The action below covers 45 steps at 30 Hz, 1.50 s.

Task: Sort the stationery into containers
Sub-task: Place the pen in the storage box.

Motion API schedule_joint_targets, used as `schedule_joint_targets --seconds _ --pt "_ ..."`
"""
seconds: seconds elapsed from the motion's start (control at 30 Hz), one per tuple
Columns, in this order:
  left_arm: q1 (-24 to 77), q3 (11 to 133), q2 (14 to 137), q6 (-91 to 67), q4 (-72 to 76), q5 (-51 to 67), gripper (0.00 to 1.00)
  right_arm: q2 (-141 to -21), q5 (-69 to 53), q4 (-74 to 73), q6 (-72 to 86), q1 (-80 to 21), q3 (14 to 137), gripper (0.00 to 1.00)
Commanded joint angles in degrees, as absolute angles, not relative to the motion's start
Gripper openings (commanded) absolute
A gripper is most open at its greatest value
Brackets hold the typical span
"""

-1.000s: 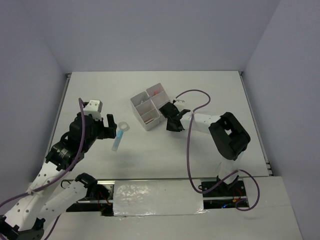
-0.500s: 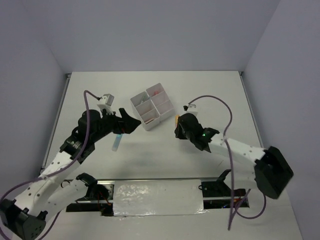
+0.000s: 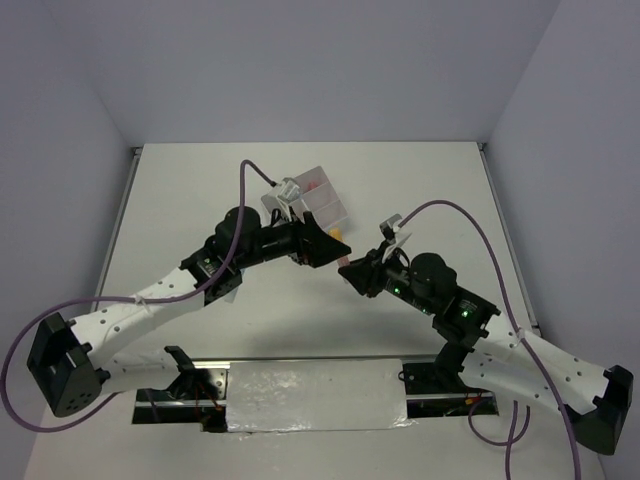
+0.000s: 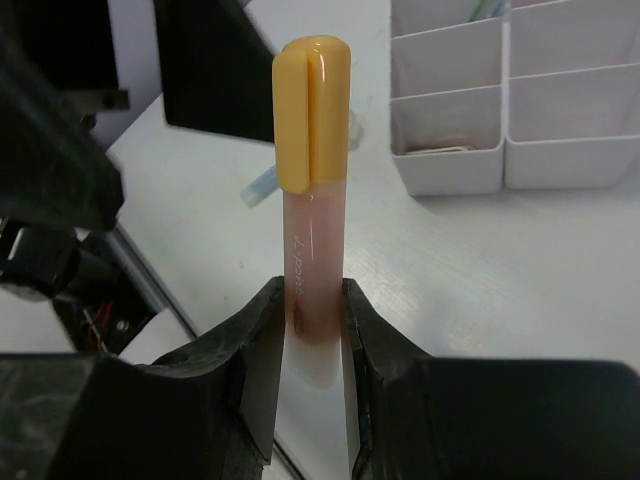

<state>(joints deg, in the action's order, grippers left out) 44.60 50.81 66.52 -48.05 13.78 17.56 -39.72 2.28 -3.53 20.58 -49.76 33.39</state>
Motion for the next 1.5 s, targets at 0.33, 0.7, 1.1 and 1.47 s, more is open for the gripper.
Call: schedule_joint_targets --seconds 0.33,0.7,1.1,1.47 --pt "46.9 56.2 71.3 -45.4 20.8 18.4 0.44 -36.4 1.6 -6.0 18.7 -52.2 36.4 0.03" --pt "47.5 57.7 69.9 -29.6 17.2 9.2 0.0 -31.2 13.1 -9.4 23.3 -52.3 36.0 0.97" --pt "38.9 65.2 92.5 4.8 35.2 -4.4 0.0 -20.7 16.5 -21.0 25.4 -52.2 37.6 1.0" --pt "34.5 78.0 105.7 9.1 34.3 0.7 0.02 -25.9 13.4 -21.3 23.7 -52.1 36.5 1.0"
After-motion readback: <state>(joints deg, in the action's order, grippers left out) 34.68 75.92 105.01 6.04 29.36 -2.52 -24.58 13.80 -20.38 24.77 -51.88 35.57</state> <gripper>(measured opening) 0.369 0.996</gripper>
